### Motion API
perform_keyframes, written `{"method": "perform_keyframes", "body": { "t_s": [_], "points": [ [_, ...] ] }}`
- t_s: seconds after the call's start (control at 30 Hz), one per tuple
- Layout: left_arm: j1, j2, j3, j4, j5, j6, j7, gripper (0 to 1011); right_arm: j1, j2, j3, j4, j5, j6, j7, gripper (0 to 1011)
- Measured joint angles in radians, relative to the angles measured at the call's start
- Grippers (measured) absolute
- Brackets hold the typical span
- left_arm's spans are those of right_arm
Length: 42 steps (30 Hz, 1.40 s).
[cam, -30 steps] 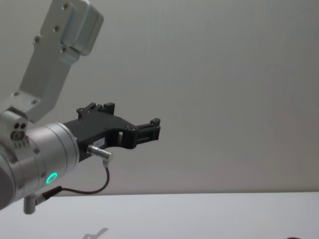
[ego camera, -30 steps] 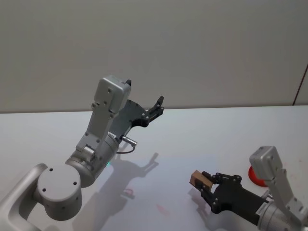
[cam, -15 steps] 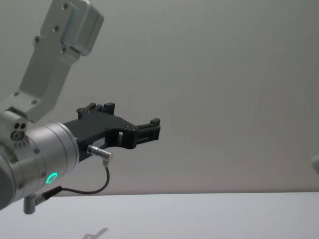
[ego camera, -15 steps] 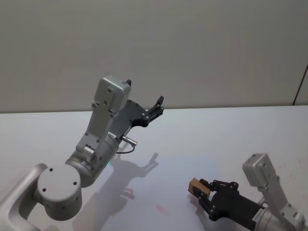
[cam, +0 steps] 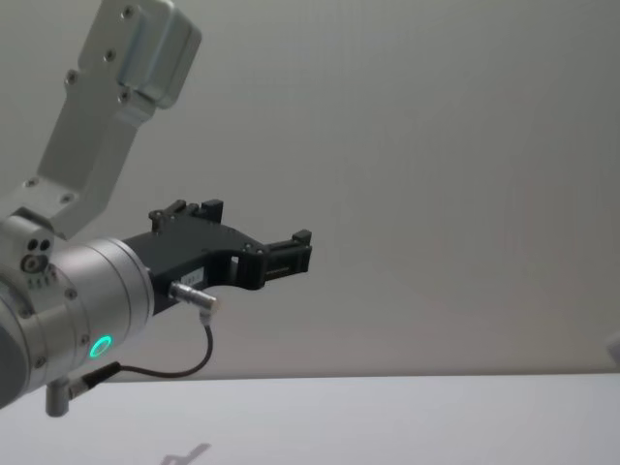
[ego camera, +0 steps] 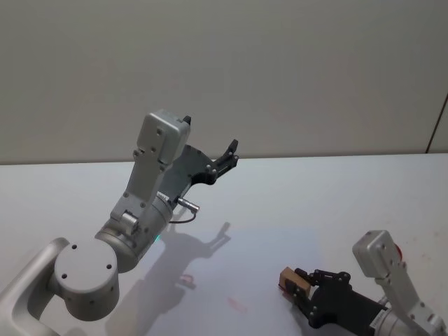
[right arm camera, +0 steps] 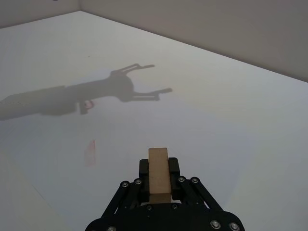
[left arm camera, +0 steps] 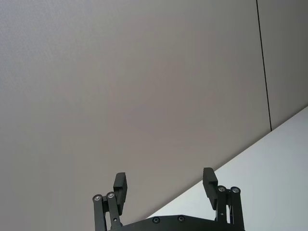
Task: Use the one hand to pick up the stamp and affix it onto the A4 paper.
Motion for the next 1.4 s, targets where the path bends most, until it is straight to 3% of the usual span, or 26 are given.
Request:
{"method": "perform_keyframes", "body": {
  "t_s": [1.4],
  "points": [
    [0.0,0.0,0.0,0.0,0.0,0.0,0.0,1001,-0.014,0.025,0.007,-0.01,0.027,0.017,-0.014,219]
  ]
}}
